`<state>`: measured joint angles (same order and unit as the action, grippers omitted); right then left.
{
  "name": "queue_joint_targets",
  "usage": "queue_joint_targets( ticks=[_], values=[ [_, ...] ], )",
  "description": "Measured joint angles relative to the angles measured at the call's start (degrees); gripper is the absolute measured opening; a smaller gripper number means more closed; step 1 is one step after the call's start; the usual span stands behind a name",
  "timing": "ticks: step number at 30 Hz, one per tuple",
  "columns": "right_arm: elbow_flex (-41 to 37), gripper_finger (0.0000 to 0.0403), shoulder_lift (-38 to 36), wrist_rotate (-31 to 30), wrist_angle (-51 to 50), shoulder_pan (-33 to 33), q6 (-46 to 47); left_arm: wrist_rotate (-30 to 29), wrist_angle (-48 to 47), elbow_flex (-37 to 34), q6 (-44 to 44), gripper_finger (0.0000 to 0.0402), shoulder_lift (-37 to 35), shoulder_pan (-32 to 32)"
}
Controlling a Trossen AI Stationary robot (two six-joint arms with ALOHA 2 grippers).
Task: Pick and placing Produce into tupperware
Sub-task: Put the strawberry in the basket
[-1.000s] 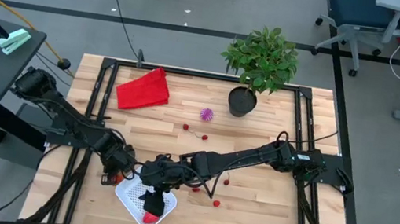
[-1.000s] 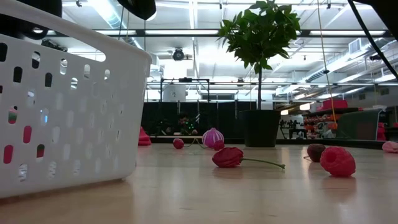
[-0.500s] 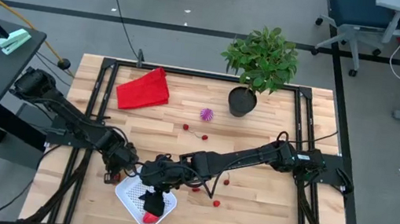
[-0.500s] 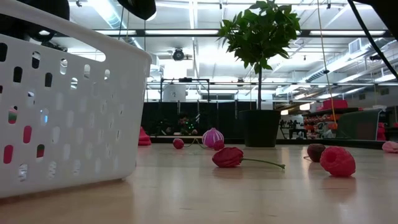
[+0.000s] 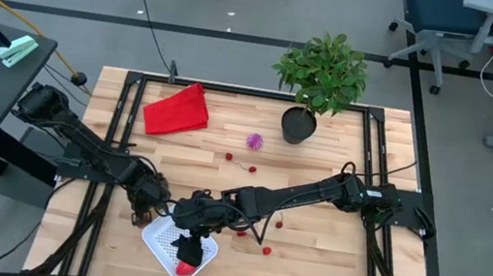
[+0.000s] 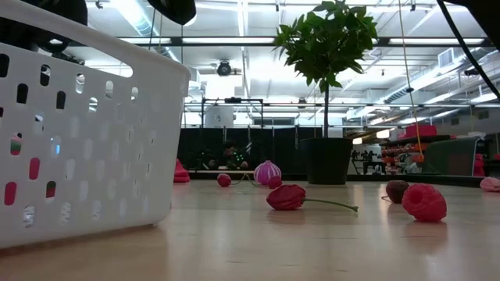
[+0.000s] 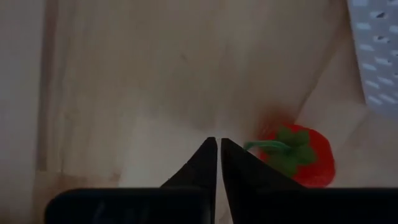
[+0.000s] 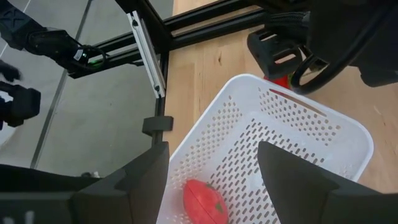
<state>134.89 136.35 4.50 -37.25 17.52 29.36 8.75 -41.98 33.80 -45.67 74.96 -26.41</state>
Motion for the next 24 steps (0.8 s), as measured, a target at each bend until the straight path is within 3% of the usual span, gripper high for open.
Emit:
queue_joint_targets(
  ticks=[6,14,21,24],
  values=[
    [0.00,0.0254,-0.01,0.00,0.02,0.00,0.00,-6.88,2.88,0.00,-0.11,0.0019,0.00,0.47],
    [0.00,0.0254,-0.01,0.01,0.01,0.02,0.00,-1.99,-1.51,0.00,-4.88,0.0009,-1.74,1.42],
    [0.00,0.0254,-0.02,0.02,0.01,0.02,-0.08,-2.80,-9.30,4.20,-9.09,0.0012,-9.46,1.42],
    [0.00,0.0254,0.00,0.00,0.02,0.02,-1.23,-4.81,-8.44,6.73,-9.26,0.0005,-12.01,1.24]
  ],
)
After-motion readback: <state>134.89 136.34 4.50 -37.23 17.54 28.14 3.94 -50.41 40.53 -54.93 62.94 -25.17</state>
